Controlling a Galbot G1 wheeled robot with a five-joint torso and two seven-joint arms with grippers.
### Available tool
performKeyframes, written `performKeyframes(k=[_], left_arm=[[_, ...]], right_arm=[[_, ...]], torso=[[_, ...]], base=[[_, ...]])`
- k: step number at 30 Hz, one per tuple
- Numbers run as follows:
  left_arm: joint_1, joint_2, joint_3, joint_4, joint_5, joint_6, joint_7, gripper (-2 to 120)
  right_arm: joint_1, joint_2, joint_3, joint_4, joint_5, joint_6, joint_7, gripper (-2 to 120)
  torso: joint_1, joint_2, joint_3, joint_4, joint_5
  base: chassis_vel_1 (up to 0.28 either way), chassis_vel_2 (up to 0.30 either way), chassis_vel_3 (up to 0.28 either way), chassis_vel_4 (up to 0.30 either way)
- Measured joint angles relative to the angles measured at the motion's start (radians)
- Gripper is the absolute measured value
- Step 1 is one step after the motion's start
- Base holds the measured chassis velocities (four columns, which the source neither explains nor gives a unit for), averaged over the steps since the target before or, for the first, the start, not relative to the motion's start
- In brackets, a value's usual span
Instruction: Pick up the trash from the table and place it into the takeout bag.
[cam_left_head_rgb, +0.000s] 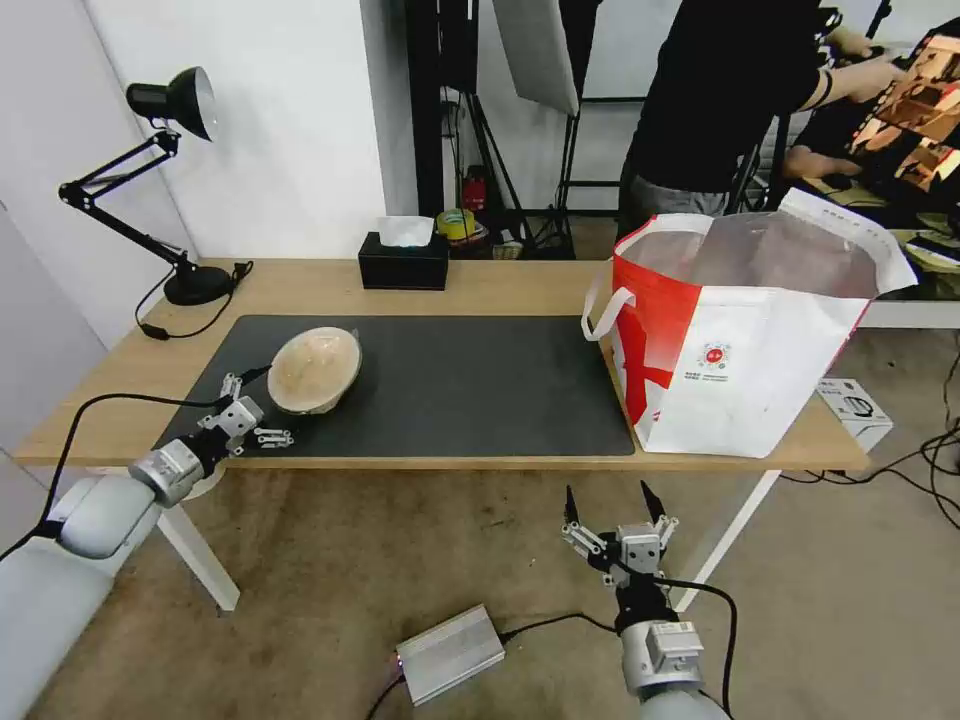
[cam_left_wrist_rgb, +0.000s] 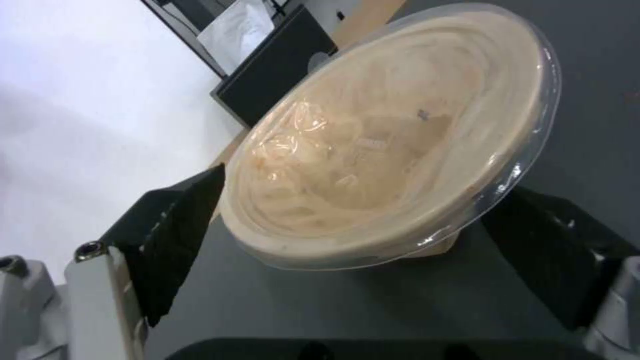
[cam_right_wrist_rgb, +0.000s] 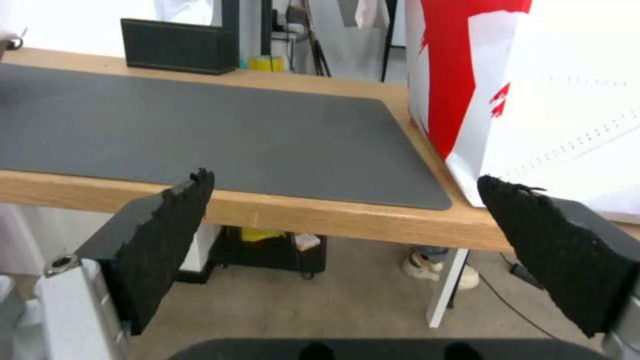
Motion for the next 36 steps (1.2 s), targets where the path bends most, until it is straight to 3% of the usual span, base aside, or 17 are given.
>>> performKeyframes(k=[10,20,36], left_arm=[[-0.001,0.002,0.000,-0.010,0.000,0.002,-0.001,57],[-0.001,0.001,0.004,-0.021,-0.001,0.003,-0.001,38],[-0.028,-0.002,0.049,0.019,-0.003,0.001,0.002,37]], right_arm=[[0.000,0.001,-0.001,-0.001,-0.003,0.001,-0.001,98],[-0.001,0.002,-0.001,-0.002,-0.004,0.001,-0.001,98],[-0.001,0.009,0.000,-0.007,-0.005,0.002,-0.001,98]], torso=[[0.000,0.000,0.000,0.0000,0.0000],[0.000,0.000,0.000,0.0000,0.0000],[0.000,0.000,0.000,0.0000,0.0000]], base=[[0.000,0.000,0.000,0.000],[0.000,0.000,0.000,0.000],[0.000,0.000,0.000,0.000]])
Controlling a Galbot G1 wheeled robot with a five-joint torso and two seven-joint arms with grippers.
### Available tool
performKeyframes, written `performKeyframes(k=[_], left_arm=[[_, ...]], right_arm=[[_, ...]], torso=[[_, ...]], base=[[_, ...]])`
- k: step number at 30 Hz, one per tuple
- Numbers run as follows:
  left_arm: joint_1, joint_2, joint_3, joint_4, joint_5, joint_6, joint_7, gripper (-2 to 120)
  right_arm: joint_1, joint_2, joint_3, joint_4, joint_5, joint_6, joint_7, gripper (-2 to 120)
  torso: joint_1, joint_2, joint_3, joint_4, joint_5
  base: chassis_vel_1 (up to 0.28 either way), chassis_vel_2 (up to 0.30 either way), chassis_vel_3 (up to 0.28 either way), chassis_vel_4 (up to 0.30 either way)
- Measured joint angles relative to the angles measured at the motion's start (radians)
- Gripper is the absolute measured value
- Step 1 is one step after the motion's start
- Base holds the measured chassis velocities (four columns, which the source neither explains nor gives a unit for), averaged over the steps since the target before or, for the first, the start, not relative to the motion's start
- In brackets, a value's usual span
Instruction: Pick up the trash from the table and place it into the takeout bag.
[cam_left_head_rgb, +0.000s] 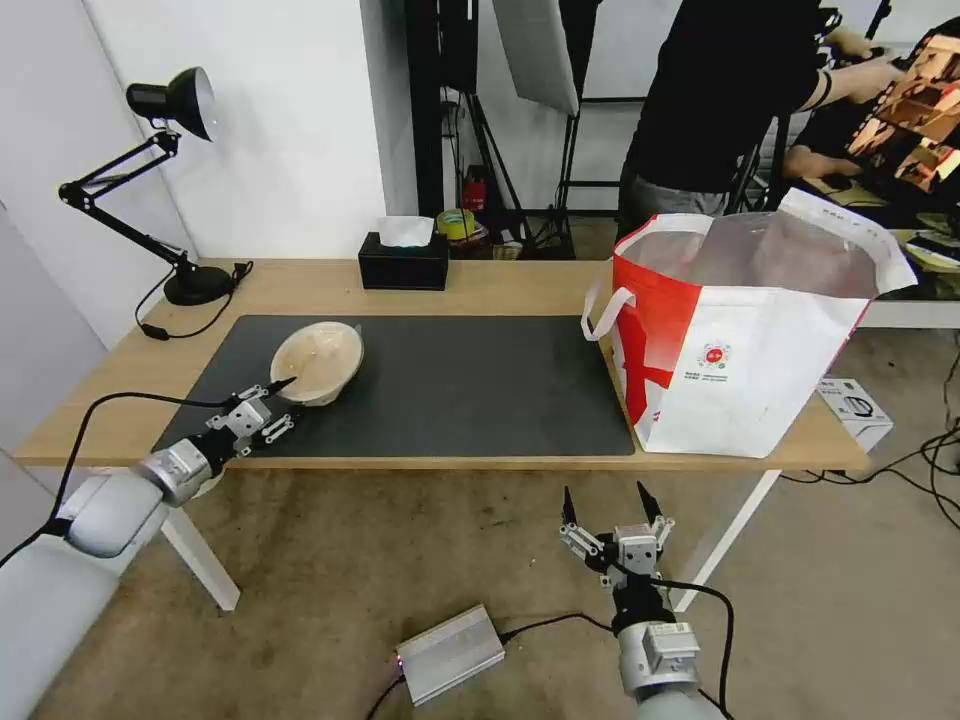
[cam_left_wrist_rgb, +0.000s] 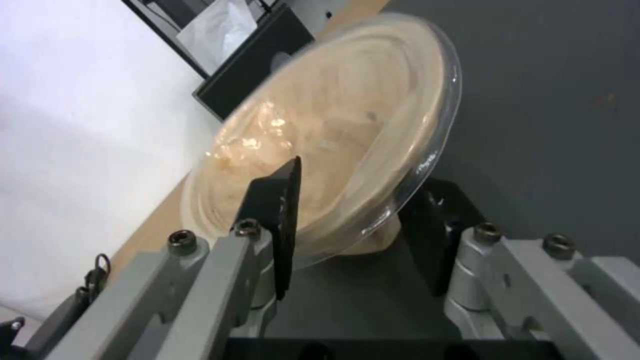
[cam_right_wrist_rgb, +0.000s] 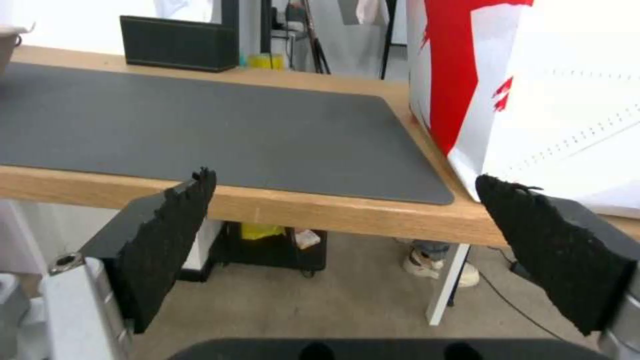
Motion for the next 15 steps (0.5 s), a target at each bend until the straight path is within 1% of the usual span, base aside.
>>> performKeyframes(k=[7,10,11,14,15], left_arm=[[-0.008,-0.001,0.006,0.007,0.000,-0.003,0.007,34],[-0.008,-0.001,0.006,0.007,-0.001,-0.004,0.008,21],[-0.008,-0.001,0.006,0.007,-0.001,-0.004,0.008,21],[-0.008,-0.002,0.007,0.007,-0.001,-0.004,0.009,9],[-0.008,-0.002,0.006,0.007,-0.001,-0.004,0.009,7]], right_arm=[[0.000,0.001,0.001,-0.002,0.000,0.000,0.000,98],[0.001,0.002,0.002,-0.003,0.000,0.001,0.000,98],[0.001,0.002,0.002,-0.003,0.000,0.001,0.000,98],[0.001,0.003,0.002,-0.004,0.000,0.001,0.000,98],[0.001,0.003,0.002,-0.004,0.000,0.001,0.000,98]], torso=[[0.000,0.000,0.000,0.0000,0.0000],[0.000,0.000,0.000,0.0000,0.0000],[0.000,0.000,0.000,0.0000,0.0000],[0.000,0.000,0.000,0.0000,0.0000],[0.000,0.000,0.000,0.0000,0.0000]], base=[[0.000,0.000,0.000,0.000],[0.000,0.000,0.000,0.000],[0.000,0.000,0.000,0.000],[0.000,0.000,0.000,0.000],[0.000,0.000,0.000,0.000]])
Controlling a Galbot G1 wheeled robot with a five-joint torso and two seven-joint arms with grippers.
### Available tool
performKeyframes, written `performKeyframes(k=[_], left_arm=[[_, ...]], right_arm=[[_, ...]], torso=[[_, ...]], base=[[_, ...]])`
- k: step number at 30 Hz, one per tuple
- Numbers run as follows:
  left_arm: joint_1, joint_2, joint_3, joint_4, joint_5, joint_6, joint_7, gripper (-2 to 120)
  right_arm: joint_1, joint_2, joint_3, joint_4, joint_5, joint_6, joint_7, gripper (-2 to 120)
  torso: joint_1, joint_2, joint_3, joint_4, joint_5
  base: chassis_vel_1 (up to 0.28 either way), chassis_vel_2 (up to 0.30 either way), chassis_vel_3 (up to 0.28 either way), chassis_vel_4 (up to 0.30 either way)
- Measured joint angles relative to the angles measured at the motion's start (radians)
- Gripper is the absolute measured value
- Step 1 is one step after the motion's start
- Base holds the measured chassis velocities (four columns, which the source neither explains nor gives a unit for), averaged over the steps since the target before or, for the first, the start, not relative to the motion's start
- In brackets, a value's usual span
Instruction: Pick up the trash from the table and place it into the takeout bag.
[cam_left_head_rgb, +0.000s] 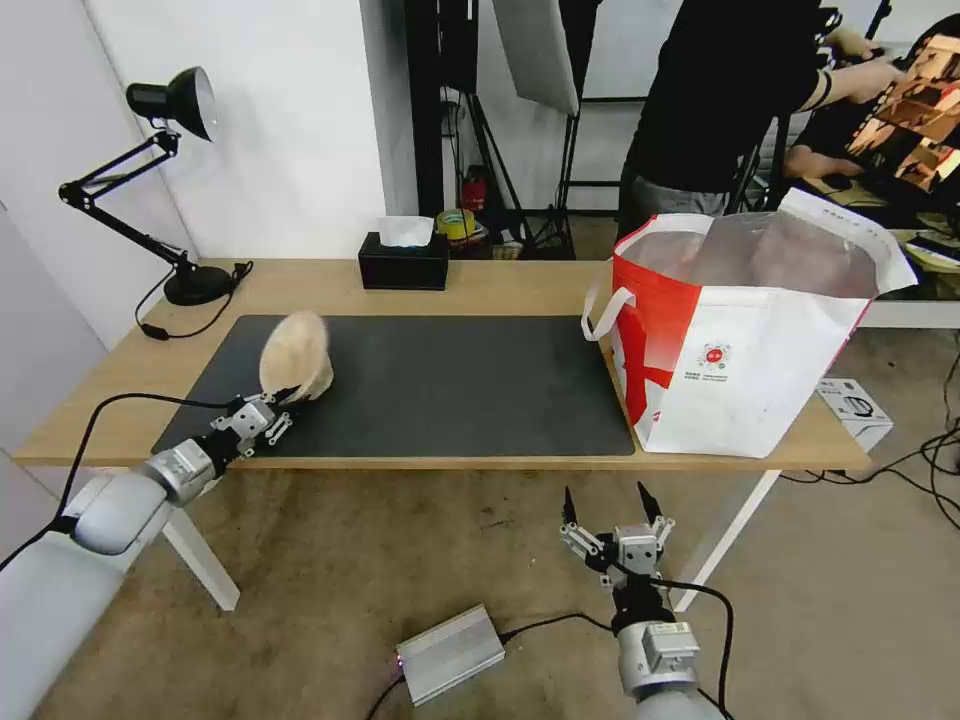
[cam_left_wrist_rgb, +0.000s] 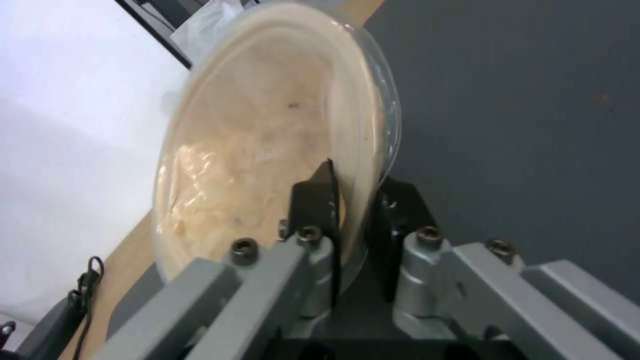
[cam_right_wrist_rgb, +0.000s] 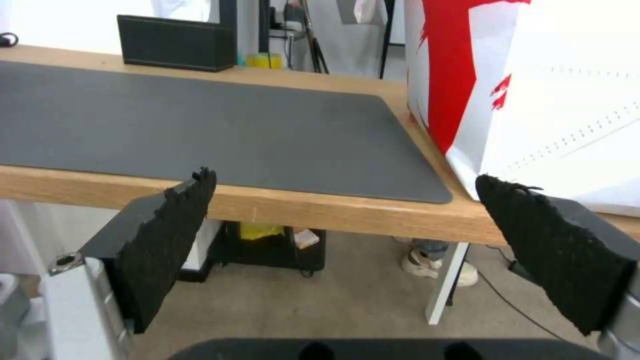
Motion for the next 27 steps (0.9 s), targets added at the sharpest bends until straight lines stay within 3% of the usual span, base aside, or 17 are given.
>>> performKeyframes(k=[4,16,27], left_arm=[[0.001,0.000,-0.004,0.000,0.000,-0.001,0.004,0],[0.013,0.000,-0.019,-0.008,-0.001,-0.002,0.009,0],[0.055,0.017,-0.076,-0.078,-0.001,0.001,0.027,0]], right_arm=[[0.000,0.000,0.001,0.000,0.000,0.000,0.000,98],[0.000,0.000,0.000,-0.001,-0.001,0.001,0.000,98],[0.000,0.000,-0.007,0.002,-0.003,0.002,0.000,98]], torso=[[0.000,0.000,0.000,0.0000,0.0000],[0.000,0.000,0.000,0.0000,0.0000],[0.000,0.000,0.000,0.0000,-0.0001]], base=[[0.000,0.000,0.000,0.000],[0.000,0.000,0.000,0.000],[0.000,0.000,0.000,0.000]])
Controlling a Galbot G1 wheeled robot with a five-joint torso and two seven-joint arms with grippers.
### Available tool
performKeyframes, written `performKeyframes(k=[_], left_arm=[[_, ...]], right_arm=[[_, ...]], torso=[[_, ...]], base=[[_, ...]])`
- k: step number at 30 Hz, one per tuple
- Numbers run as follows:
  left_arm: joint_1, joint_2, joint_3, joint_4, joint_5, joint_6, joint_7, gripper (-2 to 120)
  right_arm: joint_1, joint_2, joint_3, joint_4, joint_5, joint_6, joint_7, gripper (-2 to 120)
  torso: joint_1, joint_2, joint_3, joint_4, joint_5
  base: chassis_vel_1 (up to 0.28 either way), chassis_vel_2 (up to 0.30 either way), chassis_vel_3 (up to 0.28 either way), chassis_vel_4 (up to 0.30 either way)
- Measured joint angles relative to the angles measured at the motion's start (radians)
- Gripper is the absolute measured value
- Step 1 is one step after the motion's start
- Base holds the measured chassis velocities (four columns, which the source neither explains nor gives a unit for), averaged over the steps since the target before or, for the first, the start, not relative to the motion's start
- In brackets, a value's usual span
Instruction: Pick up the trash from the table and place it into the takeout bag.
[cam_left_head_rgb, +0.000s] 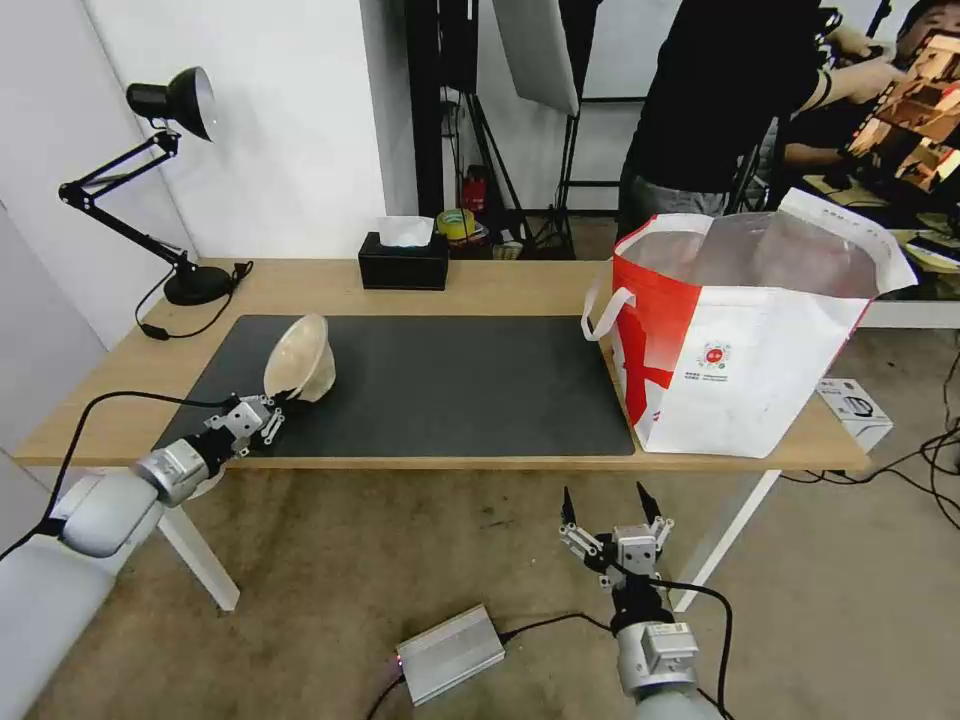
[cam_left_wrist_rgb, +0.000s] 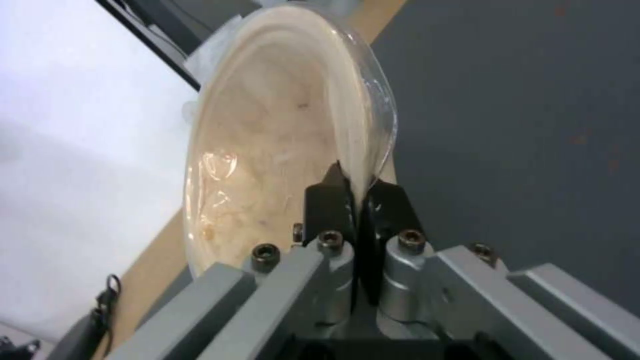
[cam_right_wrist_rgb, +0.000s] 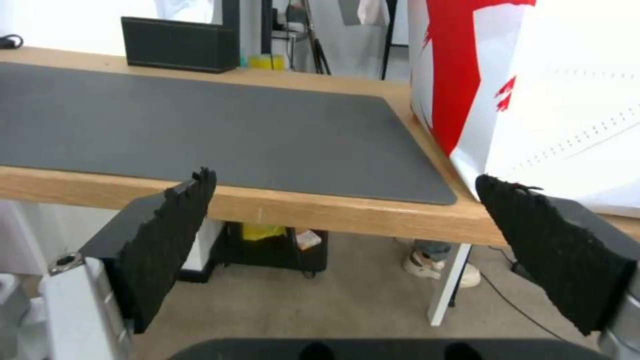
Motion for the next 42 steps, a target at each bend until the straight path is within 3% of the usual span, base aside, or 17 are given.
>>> performKeyframes(k=[11,24,31,42], left_arm=[[0.041,0.026,-0.065,-0.104,-0.005,0.000,0.012,0],[0.035,0.052,-0.075,-0.184,-0.018,0.002,0.013,0],[-0.027,0.089,-0.023,-0.231,-0.060,0.001,0.016,0],[-0.149,0.078,0.099,-0.223,-0.101,-0.026,0.017,0]], right_arm=[[0.002,0.001,-0.006,0.004,-0.005,0.000,0.000,98],[0.003,0.002,-0.012,0.014,-0.013,-0.003,-0.002,98],[0.008,0.007,-0.031,0.015,-0.021,-0.012,-0.015,98],[0.008,0.011,-0.042,0.014,-0.033,-0.014,-0.025,98]], torso=[[0.000,0.000,0.000,0.0000,0.0000],[0.000,0.000,0.000,0.0000,0.0000],[0.000,0.000,0.000,0.0000,0.0001],[0.000,0.000,0.000,0.0000,0.0000]], base=[[0.000,0.000,0.000,0.000],[0.000,0.000,0.000,0.000],[0.000,0.000,0.000,0.000],[0.000,0.000,0.000,0.000]])
